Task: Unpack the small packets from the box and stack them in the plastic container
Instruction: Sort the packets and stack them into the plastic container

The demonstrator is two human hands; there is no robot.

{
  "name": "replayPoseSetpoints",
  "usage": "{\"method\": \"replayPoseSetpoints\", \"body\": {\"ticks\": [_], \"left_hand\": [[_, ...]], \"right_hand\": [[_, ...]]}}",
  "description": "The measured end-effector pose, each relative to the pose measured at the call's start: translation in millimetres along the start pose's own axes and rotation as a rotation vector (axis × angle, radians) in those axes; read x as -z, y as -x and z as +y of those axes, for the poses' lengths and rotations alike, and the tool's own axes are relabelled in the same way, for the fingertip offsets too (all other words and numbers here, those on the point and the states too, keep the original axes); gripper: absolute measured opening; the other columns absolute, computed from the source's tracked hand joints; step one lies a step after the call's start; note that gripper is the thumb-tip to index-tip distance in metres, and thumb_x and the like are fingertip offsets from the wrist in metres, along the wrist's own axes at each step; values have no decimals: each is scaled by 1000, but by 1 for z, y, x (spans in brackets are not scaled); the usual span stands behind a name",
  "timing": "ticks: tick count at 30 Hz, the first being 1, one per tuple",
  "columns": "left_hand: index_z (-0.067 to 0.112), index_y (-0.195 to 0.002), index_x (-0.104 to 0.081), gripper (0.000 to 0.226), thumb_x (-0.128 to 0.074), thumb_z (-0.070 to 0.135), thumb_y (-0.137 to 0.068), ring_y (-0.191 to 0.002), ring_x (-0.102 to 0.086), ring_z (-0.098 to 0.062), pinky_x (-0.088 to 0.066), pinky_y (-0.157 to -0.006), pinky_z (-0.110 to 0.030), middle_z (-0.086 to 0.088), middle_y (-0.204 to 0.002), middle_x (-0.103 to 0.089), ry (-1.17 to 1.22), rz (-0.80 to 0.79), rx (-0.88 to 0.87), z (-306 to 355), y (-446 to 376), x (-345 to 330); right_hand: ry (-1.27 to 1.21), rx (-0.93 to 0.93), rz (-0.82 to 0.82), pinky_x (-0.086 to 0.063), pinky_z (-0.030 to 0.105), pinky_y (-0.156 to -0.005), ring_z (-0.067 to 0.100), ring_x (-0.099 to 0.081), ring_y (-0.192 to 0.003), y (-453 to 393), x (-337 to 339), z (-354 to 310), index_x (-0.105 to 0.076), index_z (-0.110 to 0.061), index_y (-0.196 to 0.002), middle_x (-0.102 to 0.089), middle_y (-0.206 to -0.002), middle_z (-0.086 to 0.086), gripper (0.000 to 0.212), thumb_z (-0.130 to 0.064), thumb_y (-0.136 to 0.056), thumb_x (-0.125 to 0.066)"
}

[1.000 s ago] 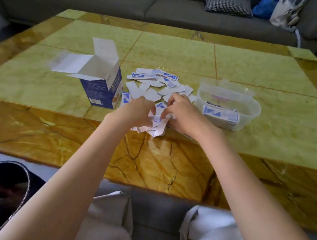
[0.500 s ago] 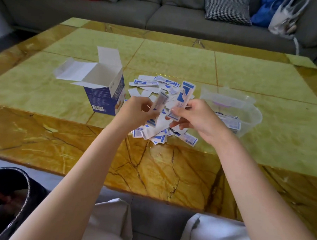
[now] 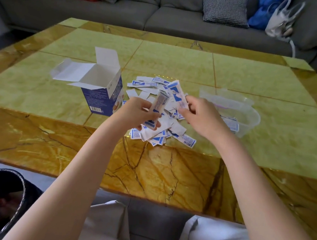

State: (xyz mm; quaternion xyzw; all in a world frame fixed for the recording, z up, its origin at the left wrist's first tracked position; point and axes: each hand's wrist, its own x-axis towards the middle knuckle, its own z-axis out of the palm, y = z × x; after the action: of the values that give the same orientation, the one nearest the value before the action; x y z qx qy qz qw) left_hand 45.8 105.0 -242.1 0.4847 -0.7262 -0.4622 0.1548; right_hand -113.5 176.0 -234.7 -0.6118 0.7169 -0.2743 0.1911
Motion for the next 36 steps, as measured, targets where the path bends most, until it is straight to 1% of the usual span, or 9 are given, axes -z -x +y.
{"method": "replayPoseSetpoints", "body": {"ticks": [3, 7, 9, 13, 16, 19, 25, 31, 36], "left_hand": [[22, -88, -59, 2, -61, 23, -87, -50, -60, -4, -39, -42, -16, 5, -71, -64, -335, 74, -36, -8, -1, 5], [17, -73, -58, 14, -62, 22, -85, -61, -50, -20, -35, -54, -24, 2, -60, -50, -633, 44, -185, -7, 2, 7], [20, -72, -57, 15, -61, 24, -87, -65, -50, -19, -36, -55, -25, 6, -59, -49, -714, -30, -224, -3, 4, 3], [16, -90, -67, 15, -60, 29, -87, -77, -60, -17, -46, -66, -28, 2, -78, -63, -665, -3, -300, 3, 4, -9], [17, -109, -62, 27, -62, 31, -86, -84, -53, -9, -46, -78, -24, 1, -101, -64, -608, 100, -289, -2, 2, -4], [18, -113, -57, 36, -68, 30, -80, -92, -50, -12, -43, -80, -23, -1, -113, -57, -724, -19, -212, -9, 3, -11], [17, -119, -53, 44, -69, 29, -80, -104, -55, -19, -48, -88, -30, -4, -118, -56, -767, -32, -199, -11, 0, -19], [17, -118, -61, 30, -56, 24, -90, -102, -55, -19, -44, -80, -24, -3, -115, -56, -816, 30, -204, -10, -3, -22], [16, -103, -69, 25, -53, 31, -91, -82, -59, -16, -46, -67, -24, -2, -101, -65, -719, 153, -215, -13, -4, -18]], "right_hand": [[104, 107, -31, -29, 22, -52, 12, -38, -56, 0, 8, 0, -46, -18, -66, -41, -62, -3, 32, -27, -96, -45], [359, 202, -206, -33, 29, -94, 12, -34, -113, 2, 5, 2, -67, -16, -81, -45, -116, -3, 20, -35, -87, -60], [405, 248, -242, -32, 28, -99, 14, -34, -122, 3, -3, -1, -69, -16, -84, -44, -130, -6, 17, -32, -83, -66], [349, 176, -211, -44, 29, -75, 22, -56, -93, 4, -11, -11, -60, -14, -87, -60, -100, 7, 6, -18, -85, -64], [412, 121, -190, -42, 30, -63, 20, -54, -76, 6, -7, -6, -48, -20, -102, -55, -88, 4, 19, -13, -89, -59], [499, 129, -174, -38, 27, -52, 13, -48, -62, 9, -7, 1, -43, -25, -123, -50, -76, -1, 36, -9, -92, -51], [509, 211, -138, -45, 28, -71, 19, -59, -89, 9, -27, 4, -64, -18, -99, -63, -99, 1, 17, -20, -95, -47], [273, 73, 114, -36, 26, -59, 19, -50, -70, 3, -12, 7, -57, -9, -101, -59, -84, 5, 13, -15, -94, -47], [95, -87, 36, -37, 18, -56, 19, -54, -75, 2, -13, 8, -60, -6, -97, -60, -88, 6, 12, -12, -93, -50]]}}
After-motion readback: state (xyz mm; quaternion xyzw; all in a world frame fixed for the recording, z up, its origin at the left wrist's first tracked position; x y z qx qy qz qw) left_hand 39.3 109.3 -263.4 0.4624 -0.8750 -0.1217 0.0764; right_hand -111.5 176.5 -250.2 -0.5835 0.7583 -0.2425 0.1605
